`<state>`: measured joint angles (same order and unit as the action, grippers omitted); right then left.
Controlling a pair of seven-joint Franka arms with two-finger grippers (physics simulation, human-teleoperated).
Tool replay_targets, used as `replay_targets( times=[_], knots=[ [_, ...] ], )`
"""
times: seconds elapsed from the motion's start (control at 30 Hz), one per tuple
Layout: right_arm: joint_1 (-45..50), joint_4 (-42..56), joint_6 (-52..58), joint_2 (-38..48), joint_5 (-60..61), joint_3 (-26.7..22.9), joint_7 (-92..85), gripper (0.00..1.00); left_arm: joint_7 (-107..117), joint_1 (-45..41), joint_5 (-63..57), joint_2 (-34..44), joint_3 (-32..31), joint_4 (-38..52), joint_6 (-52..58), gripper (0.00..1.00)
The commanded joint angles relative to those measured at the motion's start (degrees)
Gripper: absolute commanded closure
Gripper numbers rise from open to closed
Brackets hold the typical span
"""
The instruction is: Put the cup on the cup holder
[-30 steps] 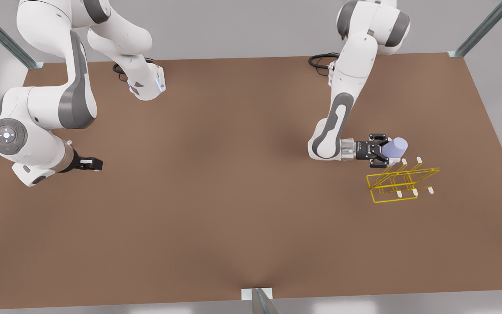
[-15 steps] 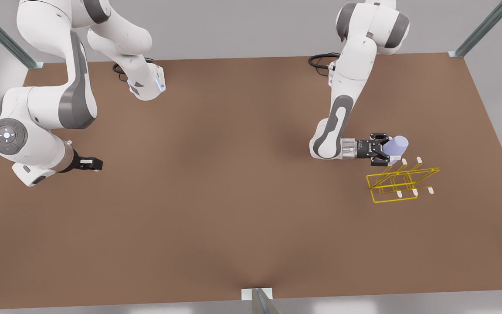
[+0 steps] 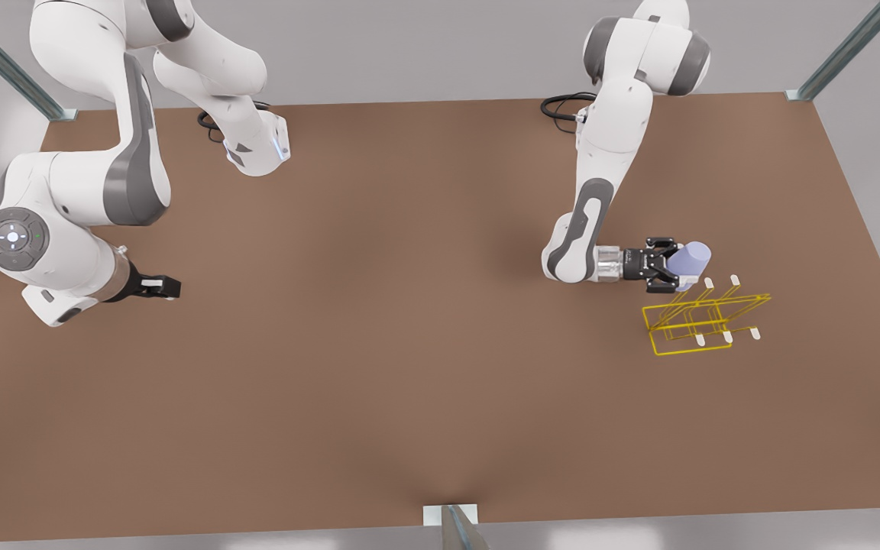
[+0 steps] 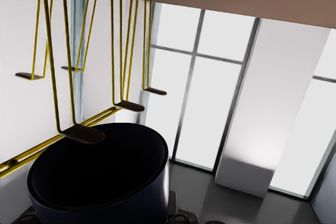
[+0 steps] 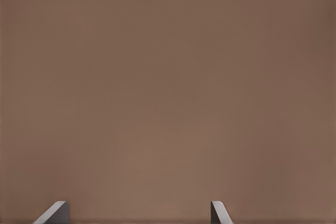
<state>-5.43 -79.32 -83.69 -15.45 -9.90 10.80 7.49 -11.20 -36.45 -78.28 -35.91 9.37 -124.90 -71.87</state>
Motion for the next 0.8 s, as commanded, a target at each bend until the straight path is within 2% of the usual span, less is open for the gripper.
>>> replay_targets(
  times=[0.0,0.5,0.53,0.57,0.77],
  knots=[
    [0.0,0.0,0.0,0.1,0.1,0.0,0.1,0.0,3.5,0.0,0.1,0.1,0.0,0.4,0.1,0.21],
    [-0.2,0.0,0.0,0.2,0.0,-0.1,0.0,0.0,5.1,0.6,0.1,-3.4,0.0,2.8,-0.7,0.21],
    [-0.3,0.0,0.0,0.2,0.0,-0.2,0.0,0.0,5.0,0.6,0.1,-3.4,0.0,2.8,-0.7,0.06],
    [-0.2,0.0,0.0,0.2,0.0,-0.1,0.1,0.0,5.0,0.6,0.1,-3.4,0.0,2.8,-0.6,0.0],
    [-0.3,0.0,0.2,0.2,0.1,-0.1,0.0,0.0,4.7,0.4,0.1,-3.4,0.0,2.9,-0.1,0.0]
  ],
)
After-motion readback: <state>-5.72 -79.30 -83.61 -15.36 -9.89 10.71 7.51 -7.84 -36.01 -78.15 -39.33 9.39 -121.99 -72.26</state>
